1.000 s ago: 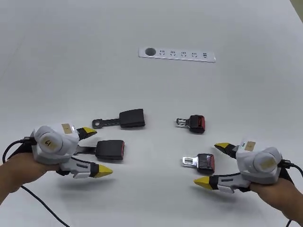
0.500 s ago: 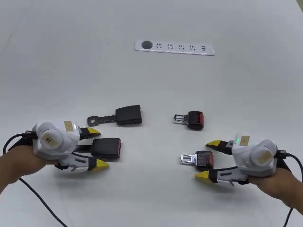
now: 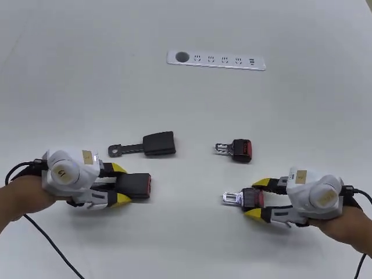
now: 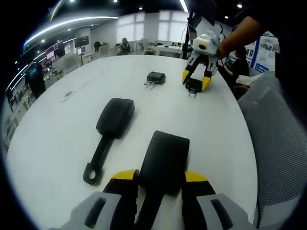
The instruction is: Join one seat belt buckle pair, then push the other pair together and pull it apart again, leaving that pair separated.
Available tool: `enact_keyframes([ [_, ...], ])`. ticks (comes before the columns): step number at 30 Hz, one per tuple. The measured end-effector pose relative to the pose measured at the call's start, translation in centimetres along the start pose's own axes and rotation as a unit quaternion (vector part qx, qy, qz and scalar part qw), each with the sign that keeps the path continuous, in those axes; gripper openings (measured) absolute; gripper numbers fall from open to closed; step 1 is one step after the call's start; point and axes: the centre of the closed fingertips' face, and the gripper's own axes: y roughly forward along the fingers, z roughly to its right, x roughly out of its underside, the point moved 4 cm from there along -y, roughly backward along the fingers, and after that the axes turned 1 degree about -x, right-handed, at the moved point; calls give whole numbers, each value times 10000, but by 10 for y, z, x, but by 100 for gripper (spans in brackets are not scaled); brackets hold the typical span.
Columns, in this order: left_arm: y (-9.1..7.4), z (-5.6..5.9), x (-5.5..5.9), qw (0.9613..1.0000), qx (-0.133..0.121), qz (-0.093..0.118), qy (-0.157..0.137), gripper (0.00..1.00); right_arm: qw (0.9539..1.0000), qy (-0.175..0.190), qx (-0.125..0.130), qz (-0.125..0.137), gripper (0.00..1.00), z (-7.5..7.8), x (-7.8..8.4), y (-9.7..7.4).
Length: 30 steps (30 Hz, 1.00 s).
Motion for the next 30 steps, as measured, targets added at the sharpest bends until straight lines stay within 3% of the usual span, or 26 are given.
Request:
enact_keyframes([
  [5,5,9,-2,9997,81,-20,237,36,9998,-152,-77,-74,37,2,4,-4],
  [10,4,5,1,9994,57,-187,280,35,9995,-189,-146,-191,36,3,5,-6],
  [11,4,5,2,9989,54,-233,404,35,9995,-185,-145,-209,36,4,4,-6],
  [23,4,4,7,9993,33,-253,258,35,9995,-94,-63,-286,36,5,-1,-1],
  [30,3,7,4,9992,18,-306,271,35,9996,-75,-55,-263,36,6,-7,8],
])
